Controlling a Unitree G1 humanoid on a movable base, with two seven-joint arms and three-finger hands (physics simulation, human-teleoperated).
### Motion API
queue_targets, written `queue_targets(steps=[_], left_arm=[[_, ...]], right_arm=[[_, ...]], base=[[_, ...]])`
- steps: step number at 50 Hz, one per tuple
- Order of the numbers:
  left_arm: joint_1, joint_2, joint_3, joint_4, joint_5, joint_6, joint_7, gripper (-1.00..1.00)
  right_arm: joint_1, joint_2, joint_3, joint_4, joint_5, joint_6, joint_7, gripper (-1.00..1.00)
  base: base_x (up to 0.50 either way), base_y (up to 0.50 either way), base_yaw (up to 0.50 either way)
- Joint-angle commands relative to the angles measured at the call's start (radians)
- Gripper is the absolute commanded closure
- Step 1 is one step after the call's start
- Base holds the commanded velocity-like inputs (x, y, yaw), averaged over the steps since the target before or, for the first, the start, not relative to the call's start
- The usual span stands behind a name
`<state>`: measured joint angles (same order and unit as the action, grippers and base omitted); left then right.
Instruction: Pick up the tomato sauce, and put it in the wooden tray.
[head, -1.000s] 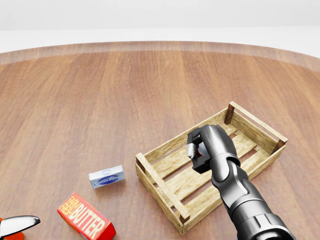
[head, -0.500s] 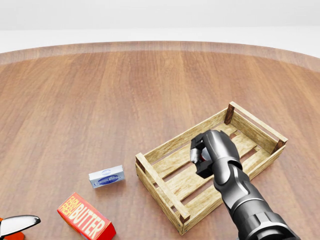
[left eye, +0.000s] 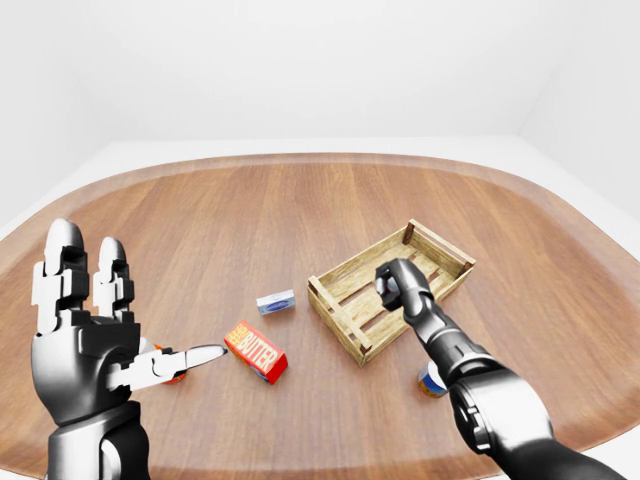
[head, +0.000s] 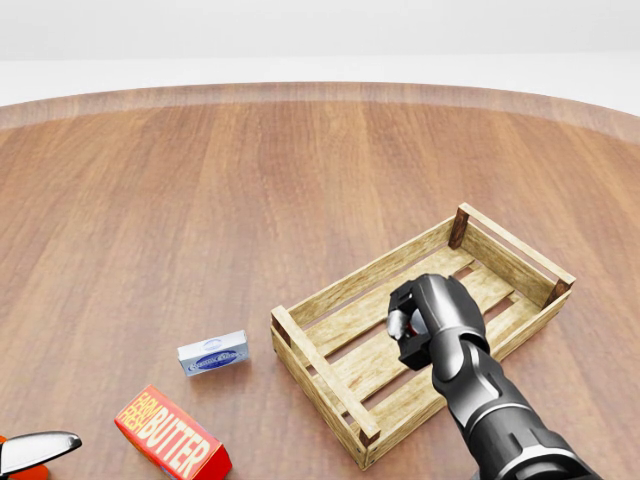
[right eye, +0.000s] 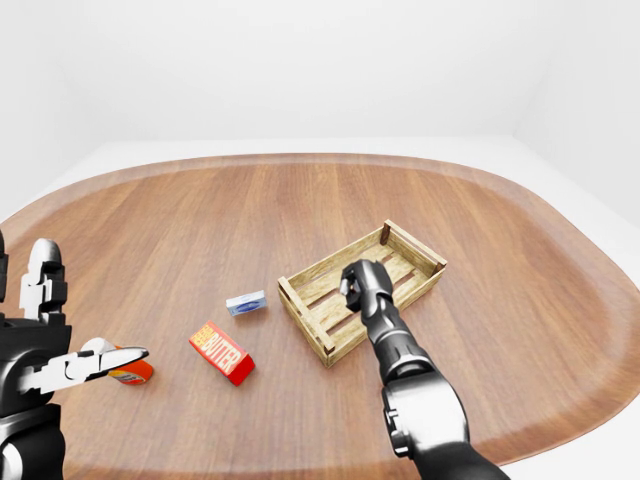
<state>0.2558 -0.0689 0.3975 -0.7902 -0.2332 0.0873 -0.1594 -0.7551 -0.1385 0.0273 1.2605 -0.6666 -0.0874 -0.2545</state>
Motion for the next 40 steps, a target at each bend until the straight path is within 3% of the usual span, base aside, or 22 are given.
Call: queue_targets(steps=[1, 13, 14, 15, 16, 17, 40], left_arm=[[0.001, -0.001, -0.001, -0.001, 0.002, 0.000, -0.001, -1.00], [0.001, -0.001, -0.002, 0.001, 0.003, 0.000, 0.000, -1.00], [0.000, -0.001, -0.003, 0.002, 0.003, 0.000, 0.000, -1.00], [0.000, -0.001, -0.003, 0.003, 0.004, 0.000, 0.000, -1.00], [-0.001, 0.000, -0.003, 0.004, 0.004, 0.000, 0.001, -1.00], [-0.001, 0.000, -0.003, 0.004, 0.004, 0.000, 0.001, -1.00], [-0.004, 0.003, -0.013, 0.019, 0.011, 0.000, 0.005, -1.00]], right_arm=[[-0.001, 0.001, 0.001, 0.003, -0.009, 0.000, -0.016, 1.00], [-0.004, 0.000, -0.002, 0.006, -0.007, 0.000, -0.016, 0.97], [-0.004, 0.000, -0.003, 0.005, -0.006, 0.000, -0.016, 0.70], [-0.004, 0.000, -0.003, 0.004, -0.004, 0.000, -0.015, 0.11], [-0.004, 0.000, -0.003, 0.003, -0.003, 0.000, -0.012, -0.69], [-0.005, 0.000, -0.004, 0.002, -0.003, 0.000, -0.012, -1.00], [-0.013, -0.017, -0.013, -0.019, 0.018, 0.000, 0.008, -1.00]], base=[[0.00, 0.00, 0.00], [0.00, 0.00, 0.00], [0.00, 0.00, 0.00], [0.00, 0.00, 0.00], [0.00, 0.00, 0.00], [0.00, 0.00, 0.00], [0.00, 0.00, 0.00]])
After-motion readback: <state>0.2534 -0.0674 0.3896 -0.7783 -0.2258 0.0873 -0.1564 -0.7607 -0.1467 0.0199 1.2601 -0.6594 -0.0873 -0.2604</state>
